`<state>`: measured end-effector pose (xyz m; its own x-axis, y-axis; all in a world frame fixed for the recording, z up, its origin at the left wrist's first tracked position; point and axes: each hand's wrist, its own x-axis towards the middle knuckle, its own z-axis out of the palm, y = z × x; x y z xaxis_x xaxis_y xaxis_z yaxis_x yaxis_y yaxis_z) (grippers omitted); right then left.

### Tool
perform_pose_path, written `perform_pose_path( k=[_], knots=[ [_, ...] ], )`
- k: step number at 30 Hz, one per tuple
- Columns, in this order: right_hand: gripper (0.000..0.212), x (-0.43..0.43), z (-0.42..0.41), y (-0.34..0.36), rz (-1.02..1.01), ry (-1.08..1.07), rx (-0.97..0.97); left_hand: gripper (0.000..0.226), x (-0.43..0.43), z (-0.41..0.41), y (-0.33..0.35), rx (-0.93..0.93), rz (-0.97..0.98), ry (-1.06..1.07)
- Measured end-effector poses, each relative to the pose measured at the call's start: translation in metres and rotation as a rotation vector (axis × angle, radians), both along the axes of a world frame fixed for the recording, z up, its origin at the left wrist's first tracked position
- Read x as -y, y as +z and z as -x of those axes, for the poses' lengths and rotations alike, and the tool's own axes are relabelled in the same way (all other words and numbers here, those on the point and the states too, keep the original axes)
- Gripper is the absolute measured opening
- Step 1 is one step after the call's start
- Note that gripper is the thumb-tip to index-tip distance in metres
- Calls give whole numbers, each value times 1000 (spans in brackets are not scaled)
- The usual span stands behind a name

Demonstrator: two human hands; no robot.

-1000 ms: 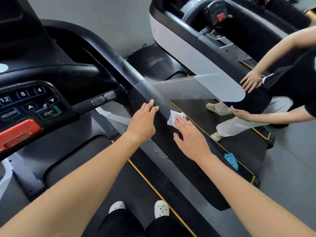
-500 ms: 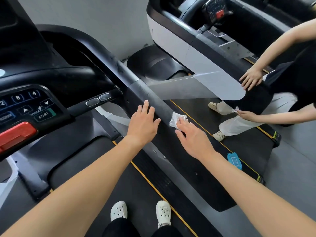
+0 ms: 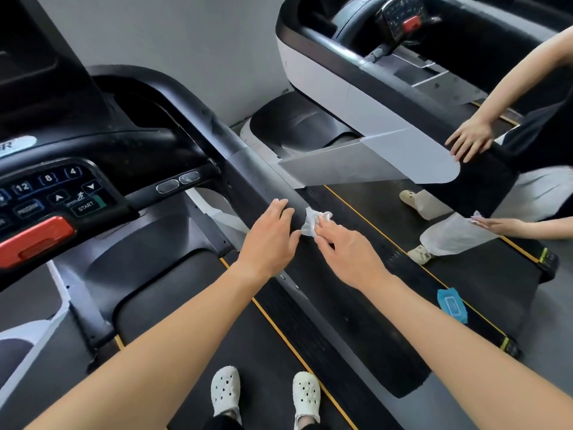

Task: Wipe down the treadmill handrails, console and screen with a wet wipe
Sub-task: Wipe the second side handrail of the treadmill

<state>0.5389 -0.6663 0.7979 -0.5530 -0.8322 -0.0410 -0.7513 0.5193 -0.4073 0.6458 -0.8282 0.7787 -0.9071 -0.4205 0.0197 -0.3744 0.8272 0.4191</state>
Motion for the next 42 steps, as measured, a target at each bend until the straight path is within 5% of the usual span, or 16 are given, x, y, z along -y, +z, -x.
perform_pose_path(
  k=[19,23,32,38,42],
  knots=[
    [17,13,48,-27,226,-66,128,60,-32,11,9,136,-44,176],
    [34,28,43,-24,307,-47,147,61,-29,11,11,166,-11,157],
    [22,15,47,-23,237,-3,154,60,-30,10,8,153,-48,180],
    [41,57,50,-8,133,5,443,61,-29,13,10,165,-17,166],
    [42,30,59,-12,117,44,450,60,-29,12,9,169,-18,172]
  ],
)
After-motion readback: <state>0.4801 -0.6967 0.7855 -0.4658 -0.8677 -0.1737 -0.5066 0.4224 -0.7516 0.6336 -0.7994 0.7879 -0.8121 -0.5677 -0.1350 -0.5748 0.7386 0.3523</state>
